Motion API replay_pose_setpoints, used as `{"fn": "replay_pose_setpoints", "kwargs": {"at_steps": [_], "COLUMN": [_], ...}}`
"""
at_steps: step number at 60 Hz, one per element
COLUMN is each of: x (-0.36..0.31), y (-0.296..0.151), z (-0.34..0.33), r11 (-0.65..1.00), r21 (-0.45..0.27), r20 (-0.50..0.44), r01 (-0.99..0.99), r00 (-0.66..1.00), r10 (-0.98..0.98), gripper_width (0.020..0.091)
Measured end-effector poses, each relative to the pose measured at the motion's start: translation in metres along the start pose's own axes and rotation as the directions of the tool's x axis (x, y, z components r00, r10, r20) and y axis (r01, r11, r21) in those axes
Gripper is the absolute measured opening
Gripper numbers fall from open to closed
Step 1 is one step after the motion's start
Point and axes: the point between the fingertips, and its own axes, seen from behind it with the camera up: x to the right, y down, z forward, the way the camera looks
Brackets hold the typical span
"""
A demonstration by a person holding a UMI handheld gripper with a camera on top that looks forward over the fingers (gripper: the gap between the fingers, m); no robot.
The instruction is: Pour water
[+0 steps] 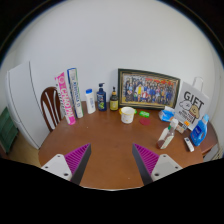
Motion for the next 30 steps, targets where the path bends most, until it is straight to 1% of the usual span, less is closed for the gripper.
{"fn": "replay_pose_setpoints", "kwargs": {"at_steps": [7,8,9,21,30], "x": [0.036,0.030,0.048,0.139,0.212], "y": [0.005,0.006,0.009,0.045,0.073], "z": [0.013,0.007,0.015,0.044,0.075], "r11": [1.000,1.000,1.000,0.999,0.997], "r21": [-0.002,-0.003,-0.001,-0.010,0.006], "r20": [-0.025,-0.033,-0.032,-0.079,-0.108], "r01": [-0.014,-0.017,-0.016,-0.036,-0.074], "r00": [1.000,0.999,0.999,0.996,0.991], "r10": [0.014,0.016,0.016,0.035,0.074], "gripper_width": [0.0854,0.0855,0.0856,0.0852,0.0860]}}
